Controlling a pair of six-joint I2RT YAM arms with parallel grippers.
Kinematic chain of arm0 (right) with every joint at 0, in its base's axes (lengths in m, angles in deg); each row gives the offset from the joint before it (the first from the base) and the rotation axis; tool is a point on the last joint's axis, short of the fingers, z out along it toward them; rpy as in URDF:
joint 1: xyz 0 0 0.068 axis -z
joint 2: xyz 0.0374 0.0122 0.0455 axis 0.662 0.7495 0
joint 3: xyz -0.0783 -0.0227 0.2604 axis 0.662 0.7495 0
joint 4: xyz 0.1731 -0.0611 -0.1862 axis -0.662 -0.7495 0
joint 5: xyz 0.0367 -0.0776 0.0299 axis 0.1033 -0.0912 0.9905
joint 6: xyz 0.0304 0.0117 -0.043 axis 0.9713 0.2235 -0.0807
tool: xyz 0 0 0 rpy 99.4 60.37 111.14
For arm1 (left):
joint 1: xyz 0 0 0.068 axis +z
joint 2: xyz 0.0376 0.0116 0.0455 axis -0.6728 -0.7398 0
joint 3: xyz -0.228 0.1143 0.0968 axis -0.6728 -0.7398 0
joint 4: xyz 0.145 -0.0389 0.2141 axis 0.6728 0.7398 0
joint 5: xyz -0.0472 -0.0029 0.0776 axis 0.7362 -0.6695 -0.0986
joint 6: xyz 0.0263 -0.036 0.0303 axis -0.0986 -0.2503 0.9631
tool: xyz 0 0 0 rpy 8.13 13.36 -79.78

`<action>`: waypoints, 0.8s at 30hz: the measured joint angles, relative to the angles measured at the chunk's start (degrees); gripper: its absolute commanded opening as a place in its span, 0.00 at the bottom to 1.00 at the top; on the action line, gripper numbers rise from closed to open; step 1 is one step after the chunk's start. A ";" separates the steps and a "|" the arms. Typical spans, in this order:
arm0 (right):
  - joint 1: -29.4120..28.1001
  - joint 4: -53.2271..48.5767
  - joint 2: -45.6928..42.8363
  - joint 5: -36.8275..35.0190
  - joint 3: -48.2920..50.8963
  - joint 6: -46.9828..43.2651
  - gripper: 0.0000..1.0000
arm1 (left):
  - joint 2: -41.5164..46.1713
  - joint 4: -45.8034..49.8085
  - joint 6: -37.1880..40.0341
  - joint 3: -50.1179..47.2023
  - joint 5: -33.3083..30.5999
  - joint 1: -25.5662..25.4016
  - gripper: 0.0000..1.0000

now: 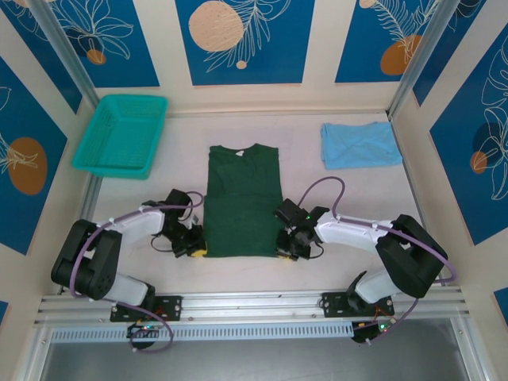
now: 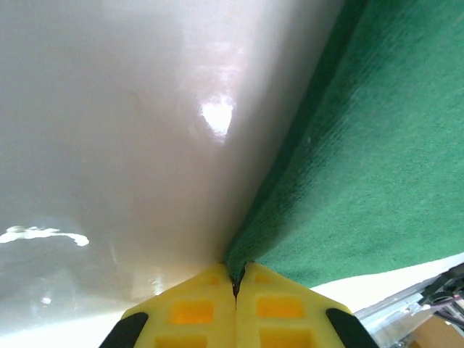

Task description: Fold and stack the t-shirts

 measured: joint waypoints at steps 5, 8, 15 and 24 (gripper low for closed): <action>-0.13 -0.09 -0.37 -0.02 0.04 0.04 0.00 | 0.85 1.44 1.16 0.55 -2.36 -1.27 0.00; -1.20 -0.31 -1.97 -0.13 0.72 0.68 0.00 | 3.56 3.65 1.95 0.59 -3.74 -2.05 0.00; -7.45 -3.19 -10.21 -0.26 3.61 4.17 0.00 | 12.41 13.33 1.95 2.89 -4.55 -6.08 0.00; -21.27 -8.55 -23.50 -1.49 5.14 16.06 0.00 | 21.66 23.61 1.66 3.48 5.25 -6.23 0.00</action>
